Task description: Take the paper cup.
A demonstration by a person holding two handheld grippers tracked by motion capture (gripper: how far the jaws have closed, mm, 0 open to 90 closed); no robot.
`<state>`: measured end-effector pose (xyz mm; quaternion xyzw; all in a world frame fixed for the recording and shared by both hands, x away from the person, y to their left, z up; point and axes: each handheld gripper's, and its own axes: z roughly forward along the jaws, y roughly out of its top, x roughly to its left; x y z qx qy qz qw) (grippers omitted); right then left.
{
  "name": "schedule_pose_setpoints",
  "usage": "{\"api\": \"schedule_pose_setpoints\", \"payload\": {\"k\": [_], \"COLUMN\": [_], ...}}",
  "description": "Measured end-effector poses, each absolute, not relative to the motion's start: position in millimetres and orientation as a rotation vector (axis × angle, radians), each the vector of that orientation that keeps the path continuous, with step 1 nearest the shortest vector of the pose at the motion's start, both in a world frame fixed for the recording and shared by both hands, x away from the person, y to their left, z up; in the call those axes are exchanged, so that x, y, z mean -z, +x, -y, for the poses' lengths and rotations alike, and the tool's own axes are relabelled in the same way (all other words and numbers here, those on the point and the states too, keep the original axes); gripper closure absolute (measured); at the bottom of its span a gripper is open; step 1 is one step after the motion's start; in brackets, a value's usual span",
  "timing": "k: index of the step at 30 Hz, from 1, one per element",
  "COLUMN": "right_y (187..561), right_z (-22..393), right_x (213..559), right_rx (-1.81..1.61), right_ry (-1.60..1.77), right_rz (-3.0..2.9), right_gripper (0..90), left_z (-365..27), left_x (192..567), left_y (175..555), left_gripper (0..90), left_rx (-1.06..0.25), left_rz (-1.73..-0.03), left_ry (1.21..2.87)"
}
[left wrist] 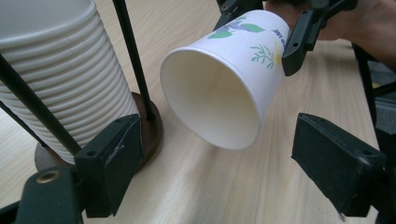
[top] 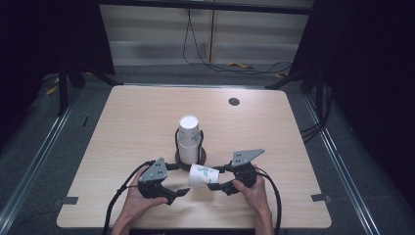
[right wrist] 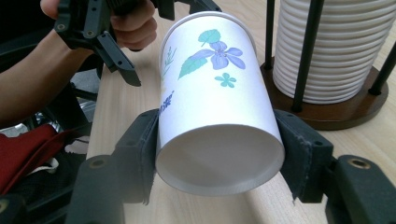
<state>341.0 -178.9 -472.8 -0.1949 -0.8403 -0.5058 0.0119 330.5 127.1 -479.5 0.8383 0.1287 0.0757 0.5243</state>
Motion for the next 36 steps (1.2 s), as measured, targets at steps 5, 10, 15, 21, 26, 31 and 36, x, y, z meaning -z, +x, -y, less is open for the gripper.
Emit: {"api": "schedule_pose_setpoints", "payload": {"k": [5,10,15,21,26,31,36], "right_y": [340.5,339.4,338.5,338.6,338.3,338.3,337.0], "right_z": [178.5,180.9,182.9,184.1,183.1,182.1,181.5], "right_x": [474.3,477.2,479.4,481.3,481.3,480.5,479.7], "right_rx": [1.614,1.662,1.714,1.776,1.816,1.851,1.876], "right_ry": [-0.593,-0.579,-0.558,-0.537,-0.522,-0.507,-0.481], "right_rz": [2.599,2.571,2.531,2.487,2.458,2.447,2.431], "right_gripper": [36.5,36.5,36.5,36.5,36.4,36.2,36.2], "left_z": [-127.0,-130.6,-132.2,-129.5,-128.1,-127.3,-126.0], "left_x": [481.5,485.9,486.8,486.2,485.9,485.3,479.4], "left_y": [329.0,327.0,327.5,326.9,326.6,328.7,331.9], "left_gripper": [16.1,16.0,15.9,16.0,15.8,17.2,19.9], "left_rx": [-0.171,-0.166,-0.155,-0.144,-0.137,-0.12,-0.115], "left_rz": [-0.305,-0.335,-0.34,-0.326,-0.323,-0.295,-0.284], "left_ry": [2.005,1.973,1.952,1.94,1.927,1.902,1.877]}}
